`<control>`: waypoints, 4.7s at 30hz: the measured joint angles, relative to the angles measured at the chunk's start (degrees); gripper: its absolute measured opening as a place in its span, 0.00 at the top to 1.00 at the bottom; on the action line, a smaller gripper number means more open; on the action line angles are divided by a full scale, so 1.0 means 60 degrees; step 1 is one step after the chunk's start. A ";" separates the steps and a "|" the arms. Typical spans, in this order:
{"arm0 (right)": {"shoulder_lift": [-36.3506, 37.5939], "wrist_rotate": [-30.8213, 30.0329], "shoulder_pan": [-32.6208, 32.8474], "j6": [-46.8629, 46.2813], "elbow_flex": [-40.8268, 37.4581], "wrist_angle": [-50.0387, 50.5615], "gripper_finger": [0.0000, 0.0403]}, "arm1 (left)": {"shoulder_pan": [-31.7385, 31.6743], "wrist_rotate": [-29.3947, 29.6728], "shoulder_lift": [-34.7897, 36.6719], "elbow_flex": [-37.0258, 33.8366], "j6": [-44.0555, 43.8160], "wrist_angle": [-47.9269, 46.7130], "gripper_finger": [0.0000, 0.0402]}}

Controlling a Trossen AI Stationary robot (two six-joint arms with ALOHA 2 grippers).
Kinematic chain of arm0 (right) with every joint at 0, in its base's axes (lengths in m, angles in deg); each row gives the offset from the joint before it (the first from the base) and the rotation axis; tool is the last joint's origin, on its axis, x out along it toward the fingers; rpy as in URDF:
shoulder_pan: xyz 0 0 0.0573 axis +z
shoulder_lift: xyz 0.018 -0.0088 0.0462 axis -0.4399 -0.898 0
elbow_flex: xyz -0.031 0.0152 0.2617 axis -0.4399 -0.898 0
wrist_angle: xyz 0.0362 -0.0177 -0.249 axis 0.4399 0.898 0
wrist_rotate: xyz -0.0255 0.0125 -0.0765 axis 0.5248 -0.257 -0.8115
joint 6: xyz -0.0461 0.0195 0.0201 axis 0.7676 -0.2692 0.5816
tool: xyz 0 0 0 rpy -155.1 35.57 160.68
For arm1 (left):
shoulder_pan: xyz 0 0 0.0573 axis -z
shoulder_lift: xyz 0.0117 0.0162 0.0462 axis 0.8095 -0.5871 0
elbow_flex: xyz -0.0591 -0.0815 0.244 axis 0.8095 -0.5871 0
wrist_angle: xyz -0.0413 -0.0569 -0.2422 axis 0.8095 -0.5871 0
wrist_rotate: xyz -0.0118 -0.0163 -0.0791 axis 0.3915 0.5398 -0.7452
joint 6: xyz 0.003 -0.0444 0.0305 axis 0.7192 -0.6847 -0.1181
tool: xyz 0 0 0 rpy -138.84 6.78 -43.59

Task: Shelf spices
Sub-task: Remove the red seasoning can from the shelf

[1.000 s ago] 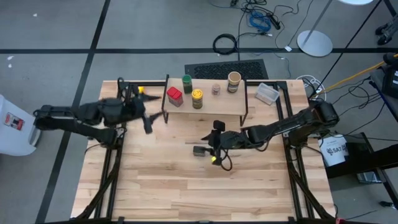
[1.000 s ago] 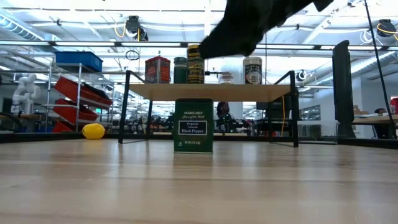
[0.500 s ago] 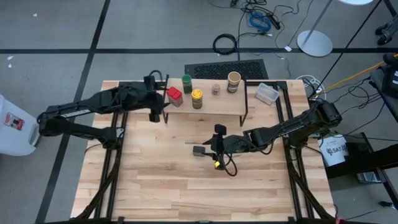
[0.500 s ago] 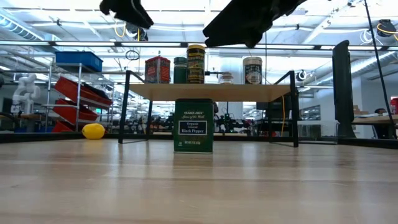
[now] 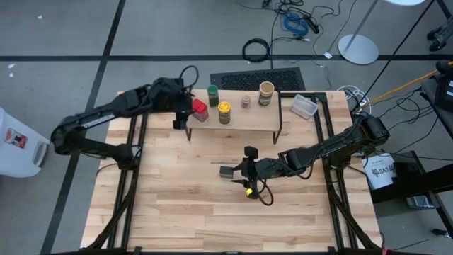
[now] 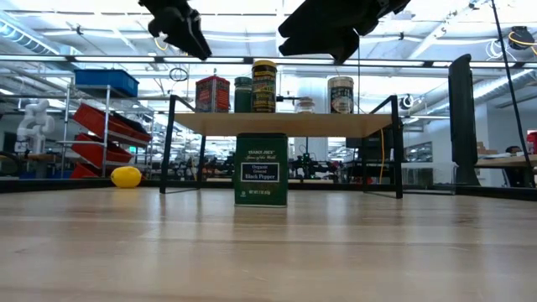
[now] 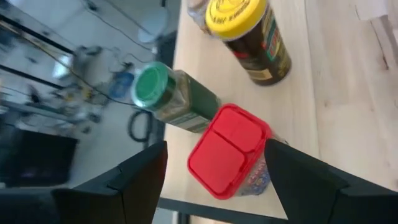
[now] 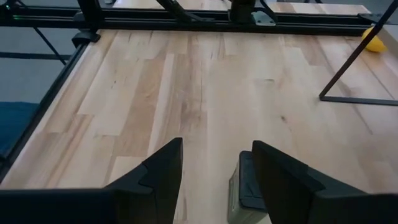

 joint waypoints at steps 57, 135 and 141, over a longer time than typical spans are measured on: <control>-0.0004 0.0717 0.0098 -0.0285 0.0000 0.0031 0.55 | -0.1093 -0.1672 -0.1717 0.0351 0.2175 -0.1319 0.11; -0.0007 0.0695 0.0117 -0.0343 0.0000 0.0162 0.55 | -0.0744 -0.2820 -0.2119 0.1599 -0.0617 -0.2791 0.45; 0.0331 0.0700 0.0200 -0.0507 -0.0004 0.0408 0.55 | -0.0020 -0.3632 -0.1860 0.2487 -0.1898 -0.2863 0.45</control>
